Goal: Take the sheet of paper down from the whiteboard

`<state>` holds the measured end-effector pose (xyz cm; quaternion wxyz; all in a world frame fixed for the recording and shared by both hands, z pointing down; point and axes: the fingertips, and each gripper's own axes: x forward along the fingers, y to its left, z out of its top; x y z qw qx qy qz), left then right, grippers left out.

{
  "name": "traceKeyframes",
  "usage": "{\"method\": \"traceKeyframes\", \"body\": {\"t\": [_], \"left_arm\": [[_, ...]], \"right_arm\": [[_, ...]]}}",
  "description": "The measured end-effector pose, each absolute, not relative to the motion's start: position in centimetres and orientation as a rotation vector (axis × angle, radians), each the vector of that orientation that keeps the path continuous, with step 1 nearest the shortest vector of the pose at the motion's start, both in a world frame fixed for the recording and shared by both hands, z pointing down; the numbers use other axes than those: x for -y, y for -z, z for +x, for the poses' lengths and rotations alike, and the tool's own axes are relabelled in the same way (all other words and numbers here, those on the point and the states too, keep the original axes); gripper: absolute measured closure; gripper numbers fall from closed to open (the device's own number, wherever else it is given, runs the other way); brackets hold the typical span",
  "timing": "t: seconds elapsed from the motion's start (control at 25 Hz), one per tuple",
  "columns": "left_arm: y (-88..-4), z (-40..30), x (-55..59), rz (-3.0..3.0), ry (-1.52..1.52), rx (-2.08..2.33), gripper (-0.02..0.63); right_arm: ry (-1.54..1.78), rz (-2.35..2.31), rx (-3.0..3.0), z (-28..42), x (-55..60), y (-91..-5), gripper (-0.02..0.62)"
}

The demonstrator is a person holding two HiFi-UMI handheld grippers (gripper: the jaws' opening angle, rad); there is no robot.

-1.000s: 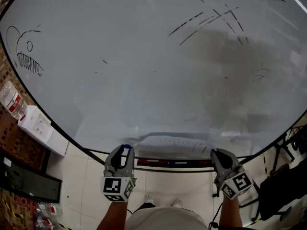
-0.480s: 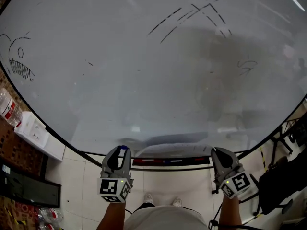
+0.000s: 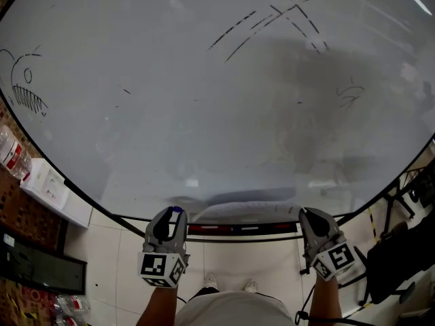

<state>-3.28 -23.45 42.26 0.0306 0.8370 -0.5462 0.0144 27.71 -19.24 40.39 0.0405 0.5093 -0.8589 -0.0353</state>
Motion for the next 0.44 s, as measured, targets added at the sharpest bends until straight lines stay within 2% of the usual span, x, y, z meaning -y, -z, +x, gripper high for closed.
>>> {"method": "traceKeyframes", "body": {"t": [0.44], "left_arm": [[-42.13,-3.19,23.51,2.586,-0.039,1.684,0.479]], "right_arm": [[0.091,1.586,2.629,27.99,19.53,-40.30,0.588]]}}
